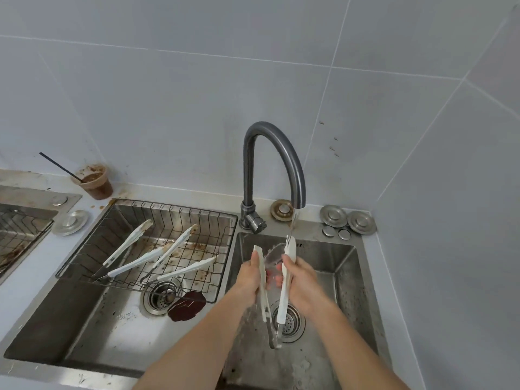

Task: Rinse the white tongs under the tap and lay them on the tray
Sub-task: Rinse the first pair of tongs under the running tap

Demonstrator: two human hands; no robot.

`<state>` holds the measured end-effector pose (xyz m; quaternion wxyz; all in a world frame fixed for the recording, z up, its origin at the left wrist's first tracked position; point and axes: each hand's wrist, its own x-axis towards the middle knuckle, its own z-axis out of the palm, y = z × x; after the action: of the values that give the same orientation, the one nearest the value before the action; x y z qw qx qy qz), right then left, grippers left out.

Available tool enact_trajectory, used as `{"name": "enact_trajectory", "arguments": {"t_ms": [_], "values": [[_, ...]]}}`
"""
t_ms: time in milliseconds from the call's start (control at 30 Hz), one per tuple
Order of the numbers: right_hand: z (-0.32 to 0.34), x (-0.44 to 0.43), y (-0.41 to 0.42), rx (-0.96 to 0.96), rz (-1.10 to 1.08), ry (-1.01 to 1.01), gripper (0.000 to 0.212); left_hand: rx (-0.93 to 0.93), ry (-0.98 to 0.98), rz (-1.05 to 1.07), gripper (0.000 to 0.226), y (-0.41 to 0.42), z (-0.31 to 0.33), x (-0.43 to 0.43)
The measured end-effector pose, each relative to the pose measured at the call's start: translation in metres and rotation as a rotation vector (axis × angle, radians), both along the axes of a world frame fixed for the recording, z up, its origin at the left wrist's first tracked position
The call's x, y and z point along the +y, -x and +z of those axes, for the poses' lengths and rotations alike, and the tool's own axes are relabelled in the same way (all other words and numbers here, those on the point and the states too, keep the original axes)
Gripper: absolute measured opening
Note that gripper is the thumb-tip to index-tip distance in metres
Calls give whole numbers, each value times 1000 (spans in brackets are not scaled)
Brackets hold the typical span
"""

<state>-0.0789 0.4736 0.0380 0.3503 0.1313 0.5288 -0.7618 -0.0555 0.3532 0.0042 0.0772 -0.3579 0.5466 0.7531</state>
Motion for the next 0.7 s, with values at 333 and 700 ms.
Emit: {"name": "enact_trajectory", "arguments": {"t_ms": [333,700], "values": [[13,-15,4,-84,14,-359,59,-4,-73,17,34,8,-16,43],[14,-18,-7,235,238,-191,23,204,21,8,34,6,-17,21]]}}
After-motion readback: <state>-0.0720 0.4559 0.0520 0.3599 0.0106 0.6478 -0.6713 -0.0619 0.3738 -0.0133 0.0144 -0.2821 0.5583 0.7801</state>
